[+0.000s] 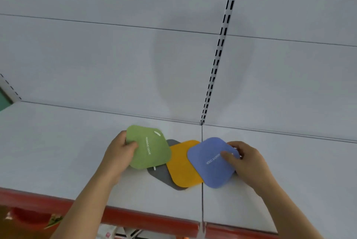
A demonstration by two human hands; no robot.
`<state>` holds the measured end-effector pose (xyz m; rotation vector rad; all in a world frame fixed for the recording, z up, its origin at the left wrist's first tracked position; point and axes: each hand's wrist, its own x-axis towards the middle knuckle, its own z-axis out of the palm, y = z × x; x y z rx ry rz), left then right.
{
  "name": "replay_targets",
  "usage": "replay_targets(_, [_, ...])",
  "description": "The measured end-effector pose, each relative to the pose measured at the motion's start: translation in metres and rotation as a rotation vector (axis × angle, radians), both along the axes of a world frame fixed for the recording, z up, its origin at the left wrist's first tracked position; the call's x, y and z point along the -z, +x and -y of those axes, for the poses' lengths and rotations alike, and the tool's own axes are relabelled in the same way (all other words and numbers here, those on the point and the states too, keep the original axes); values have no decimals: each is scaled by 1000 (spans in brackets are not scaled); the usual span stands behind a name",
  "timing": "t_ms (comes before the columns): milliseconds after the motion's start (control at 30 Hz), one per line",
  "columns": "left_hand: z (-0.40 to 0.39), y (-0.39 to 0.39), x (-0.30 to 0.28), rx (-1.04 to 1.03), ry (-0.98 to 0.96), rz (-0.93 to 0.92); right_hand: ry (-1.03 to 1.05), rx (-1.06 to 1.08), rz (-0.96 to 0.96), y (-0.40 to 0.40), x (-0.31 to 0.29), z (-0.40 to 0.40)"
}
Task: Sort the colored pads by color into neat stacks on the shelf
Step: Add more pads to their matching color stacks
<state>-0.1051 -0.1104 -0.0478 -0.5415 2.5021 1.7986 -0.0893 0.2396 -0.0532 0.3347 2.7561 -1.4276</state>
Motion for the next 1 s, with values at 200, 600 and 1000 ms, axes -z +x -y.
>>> replay_targets(200, [1,2,-9,89,-157,-48,94,-52,64,8,-8,6])
replay_targets(600, [-37,10,-20,128,268,-232,-27,196,-138,72,-44,18])
replay_targets(1000, [-205,45,-28,488,374,-181,-116,682,-323,190,-42,-88])
